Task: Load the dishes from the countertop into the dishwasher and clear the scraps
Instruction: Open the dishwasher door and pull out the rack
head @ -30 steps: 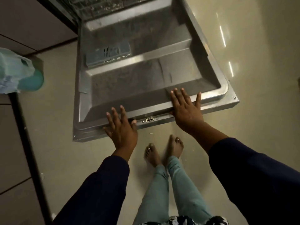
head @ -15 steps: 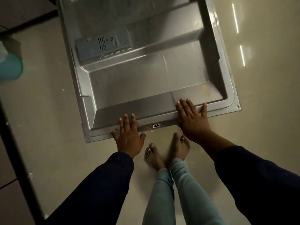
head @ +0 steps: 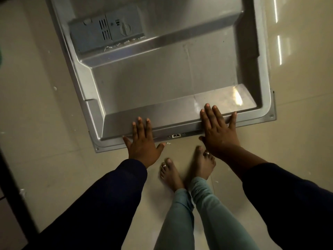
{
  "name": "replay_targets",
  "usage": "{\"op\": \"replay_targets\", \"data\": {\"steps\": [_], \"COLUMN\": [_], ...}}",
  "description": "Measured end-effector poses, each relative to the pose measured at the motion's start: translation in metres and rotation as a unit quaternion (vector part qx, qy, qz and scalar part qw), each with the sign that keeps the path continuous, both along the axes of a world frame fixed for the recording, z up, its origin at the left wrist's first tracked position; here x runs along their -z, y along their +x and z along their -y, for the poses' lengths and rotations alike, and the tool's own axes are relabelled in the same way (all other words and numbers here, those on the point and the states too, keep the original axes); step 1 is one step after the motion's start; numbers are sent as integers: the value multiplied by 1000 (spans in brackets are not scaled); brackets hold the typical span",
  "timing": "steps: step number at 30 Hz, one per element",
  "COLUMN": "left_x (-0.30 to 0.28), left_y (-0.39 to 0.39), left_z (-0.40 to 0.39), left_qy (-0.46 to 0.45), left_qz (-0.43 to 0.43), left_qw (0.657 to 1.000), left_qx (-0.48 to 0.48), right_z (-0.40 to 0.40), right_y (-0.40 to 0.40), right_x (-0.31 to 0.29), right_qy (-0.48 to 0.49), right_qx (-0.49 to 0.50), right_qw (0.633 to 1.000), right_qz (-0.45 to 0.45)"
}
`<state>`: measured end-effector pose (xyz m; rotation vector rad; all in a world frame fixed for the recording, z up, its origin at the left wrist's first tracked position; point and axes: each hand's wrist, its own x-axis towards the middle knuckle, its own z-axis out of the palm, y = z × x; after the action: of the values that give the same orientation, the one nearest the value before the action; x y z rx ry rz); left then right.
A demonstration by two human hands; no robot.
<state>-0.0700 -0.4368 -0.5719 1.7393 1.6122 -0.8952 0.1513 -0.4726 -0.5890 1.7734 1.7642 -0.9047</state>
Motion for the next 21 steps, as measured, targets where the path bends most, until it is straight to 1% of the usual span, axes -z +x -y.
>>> {"op": "replay_targets", "data": {"steps": [5,7,9,11,14,17,21], "left_x": [-21,-41,-66,-101,-163,-240,-351], "left_y": [1,3,8,11,17,23,28], "left_z": [-15,-24,-40,-66,-118,-168,-213], "left_qy": [-31,-7,21,54,129,213,300], "left_qz": [13,16,20,21,42,74,104], "left_qw": [999,999,998,996,988,971,942], "left_qx": [-19,-39,-63,-70,-72,-85,-107], "right_z": [-14,-30,-53,-85,-145,-200,-251], "right_y": [3,7,12,14,12,9,5], "right_x": [-19,-37,-60,-93,-158,-237,-346], "right_qy": [-65,-97,-98,-60,10,93,182], "right_qx": [11,25,52,76,77,66,50], "right_qw": [998,994,993,993,994,989,977], "right_qz": [-24,-38,-48,-61,-79,-92,-101]}}
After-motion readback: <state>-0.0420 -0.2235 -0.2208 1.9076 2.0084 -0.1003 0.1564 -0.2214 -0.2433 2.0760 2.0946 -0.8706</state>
